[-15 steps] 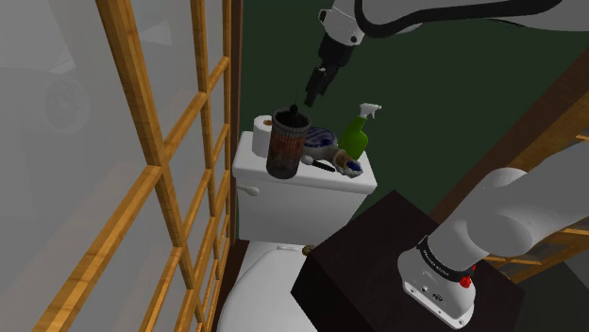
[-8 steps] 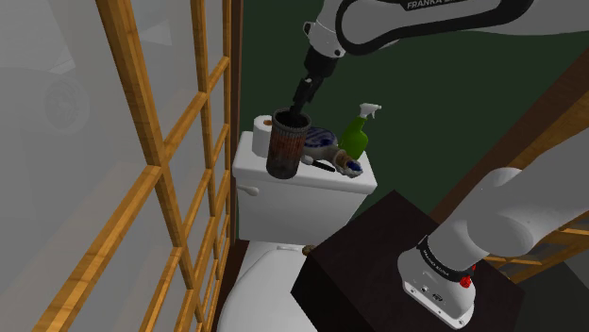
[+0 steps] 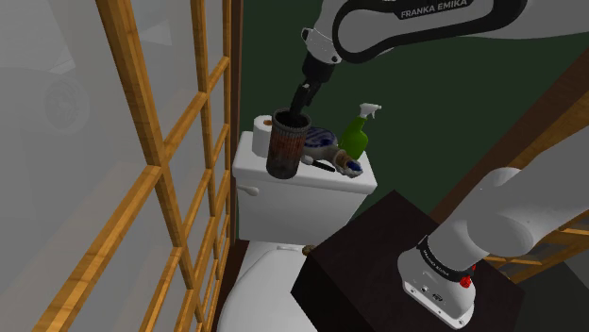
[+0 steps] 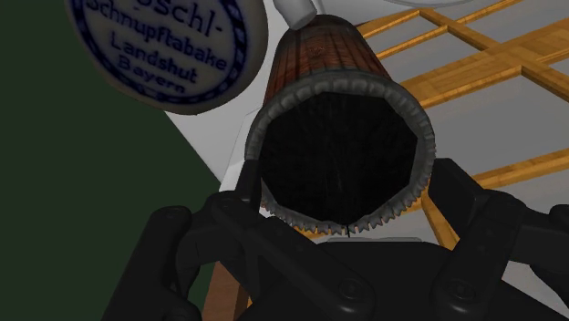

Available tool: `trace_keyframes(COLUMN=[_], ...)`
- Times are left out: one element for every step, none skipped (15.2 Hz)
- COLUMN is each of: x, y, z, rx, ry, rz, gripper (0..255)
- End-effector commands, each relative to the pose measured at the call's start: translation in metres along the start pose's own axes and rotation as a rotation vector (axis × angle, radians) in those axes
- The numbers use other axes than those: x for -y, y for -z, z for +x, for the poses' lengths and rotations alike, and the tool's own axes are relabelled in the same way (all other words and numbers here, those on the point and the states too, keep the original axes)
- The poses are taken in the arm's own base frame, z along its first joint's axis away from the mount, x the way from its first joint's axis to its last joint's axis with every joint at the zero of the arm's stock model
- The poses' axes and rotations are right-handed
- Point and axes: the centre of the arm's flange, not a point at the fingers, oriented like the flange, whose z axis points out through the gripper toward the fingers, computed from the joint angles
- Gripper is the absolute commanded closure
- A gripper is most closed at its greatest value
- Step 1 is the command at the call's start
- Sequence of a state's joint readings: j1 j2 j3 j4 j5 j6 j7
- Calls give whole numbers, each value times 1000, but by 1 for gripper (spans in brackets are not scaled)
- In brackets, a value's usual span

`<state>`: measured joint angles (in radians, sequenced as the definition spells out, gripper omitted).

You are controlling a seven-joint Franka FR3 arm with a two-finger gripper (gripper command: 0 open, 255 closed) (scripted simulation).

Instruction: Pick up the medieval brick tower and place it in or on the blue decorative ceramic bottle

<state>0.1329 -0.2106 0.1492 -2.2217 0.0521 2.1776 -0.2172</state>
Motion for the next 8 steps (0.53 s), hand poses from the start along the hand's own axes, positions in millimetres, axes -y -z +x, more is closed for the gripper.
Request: trace_keyframes(x=[0,0,0,0,0,0,0,0], y=[0,0,0,0,0,0,0,0], z=[0,0,0,0,0,0,0,0], rx=[0,0,0,0,0,0,0,0], ry=[0,0,0,0,0,0,0,0], rz=[0,0,0,0,0,0,0,0], gripper=[0,0,255,255,255,255,255,255])
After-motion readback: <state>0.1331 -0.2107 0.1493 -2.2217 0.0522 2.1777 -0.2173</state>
